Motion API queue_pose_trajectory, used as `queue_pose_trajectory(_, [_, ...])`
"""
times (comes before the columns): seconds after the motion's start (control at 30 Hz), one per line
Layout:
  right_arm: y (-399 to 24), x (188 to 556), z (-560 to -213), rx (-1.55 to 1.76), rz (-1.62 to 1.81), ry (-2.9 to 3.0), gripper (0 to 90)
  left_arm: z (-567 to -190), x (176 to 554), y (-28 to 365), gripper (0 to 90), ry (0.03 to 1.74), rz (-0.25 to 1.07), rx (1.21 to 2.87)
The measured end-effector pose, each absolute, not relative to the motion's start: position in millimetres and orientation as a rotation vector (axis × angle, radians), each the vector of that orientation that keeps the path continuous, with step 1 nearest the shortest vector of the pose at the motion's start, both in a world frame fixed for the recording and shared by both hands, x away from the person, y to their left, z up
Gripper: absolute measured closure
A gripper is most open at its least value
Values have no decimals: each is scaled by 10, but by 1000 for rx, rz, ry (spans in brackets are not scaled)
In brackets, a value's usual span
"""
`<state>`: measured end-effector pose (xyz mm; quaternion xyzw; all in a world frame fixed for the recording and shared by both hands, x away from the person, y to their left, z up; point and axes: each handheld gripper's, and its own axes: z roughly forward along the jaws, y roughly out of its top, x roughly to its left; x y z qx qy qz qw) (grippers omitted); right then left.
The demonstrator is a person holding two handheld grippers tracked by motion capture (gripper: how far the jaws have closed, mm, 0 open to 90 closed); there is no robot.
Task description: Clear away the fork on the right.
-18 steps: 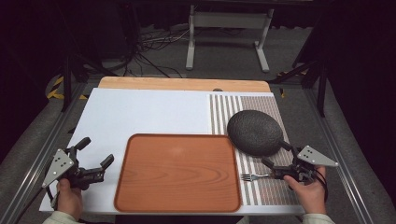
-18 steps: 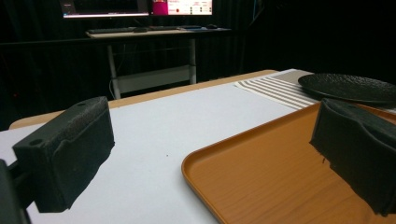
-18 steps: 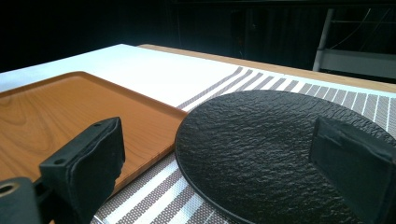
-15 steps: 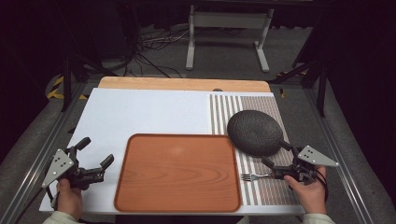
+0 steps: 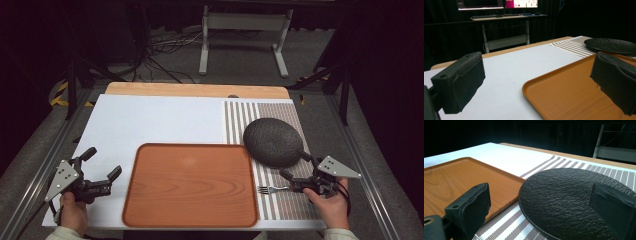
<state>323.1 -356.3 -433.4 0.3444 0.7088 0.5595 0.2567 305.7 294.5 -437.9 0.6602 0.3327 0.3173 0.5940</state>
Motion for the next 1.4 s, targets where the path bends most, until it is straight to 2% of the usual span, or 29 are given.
queue_pose_trajectory(0.6, [-3464, 3312, -4203, 890, 1516, 1955, 21, -4371, 3052, 2944, 2, 774, 735, 1534])
queue_pose_trajectory(1.0, [-3375, 3407, -3891, 764, 1258, 2254, 102, -4365, 3050, 2955, 2, 775, 741, 1531])
queue_pose_trajectory(1.4, [-3296, 3475, -3798, 678, 1037, 2464, 92, -4363, 3049, 2956, 2, 775, 743, 1533])
